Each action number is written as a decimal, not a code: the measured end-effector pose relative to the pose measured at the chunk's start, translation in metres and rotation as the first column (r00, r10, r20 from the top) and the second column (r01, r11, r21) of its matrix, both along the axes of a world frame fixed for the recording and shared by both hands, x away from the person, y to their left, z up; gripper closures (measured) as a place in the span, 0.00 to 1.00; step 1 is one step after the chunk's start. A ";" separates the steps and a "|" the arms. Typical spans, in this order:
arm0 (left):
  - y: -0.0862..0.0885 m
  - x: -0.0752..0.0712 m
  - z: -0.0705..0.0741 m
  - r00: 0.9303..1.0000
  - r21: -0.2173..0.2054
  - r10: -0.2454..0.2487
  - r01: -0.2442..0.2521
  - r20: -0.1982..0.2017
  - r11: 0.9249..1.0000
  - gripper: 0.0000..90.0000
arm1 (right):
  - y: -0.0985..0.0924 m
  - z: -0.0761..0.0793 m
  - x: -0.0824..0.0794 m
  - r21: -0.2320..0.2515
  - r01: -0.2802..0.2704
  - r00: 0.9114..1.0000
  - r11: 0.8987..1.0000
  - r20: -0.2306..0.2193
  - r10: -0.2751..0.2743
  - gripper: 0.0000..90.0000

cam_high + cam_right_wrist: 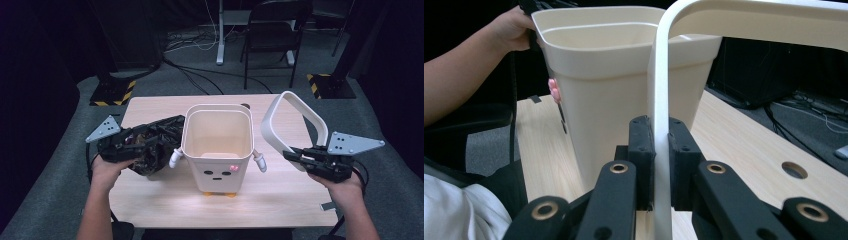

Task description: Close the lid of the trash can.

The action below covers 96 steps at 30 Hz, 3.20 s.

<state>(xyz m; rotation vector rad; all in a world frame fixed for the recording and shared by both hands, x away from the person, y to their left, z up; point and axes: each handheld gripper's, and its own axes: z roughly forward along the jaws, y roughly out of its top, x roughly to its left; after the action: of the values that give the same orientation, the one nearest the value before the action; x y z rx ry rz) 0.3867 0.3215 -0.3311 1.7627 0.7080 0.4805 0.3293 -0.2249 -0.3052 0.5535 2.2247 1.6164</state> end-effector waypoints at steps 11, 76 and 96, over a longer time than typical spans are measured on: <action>-0.001 0.000 0.000 1.000 0.007 -0.001 0.001 -0.002 1.000 0.41 | 0.012 0.023 -0.007 -0.013 -0.053 0.997 0.998 0.051 0.054 0.93; 0.018 -0.009 -0.001 0.998 -0.019 0.063 -0.063 -0.004 0.998 0.41 | 0.131 0.067 0.015 -0.166 -0.336 0.931 0.927 0.090 0.353 0.93; 0.022 -0.008 -0.002 0.997 -0.027 0.071 -0.071 -0.013 0.997 0.41 | 0.151 0.067 0.016 -0.216 -0.379 0.913 0.900 0.070 0.401 0.92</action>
<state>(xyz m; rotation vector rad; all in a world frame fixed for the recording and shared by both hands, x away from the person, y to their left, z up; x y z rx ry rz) 0.3792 0.3437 -0.3332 1.7205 0.7843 0.5068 0.3457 -0.0734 -0.2380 -0.0473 2.4850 1.5244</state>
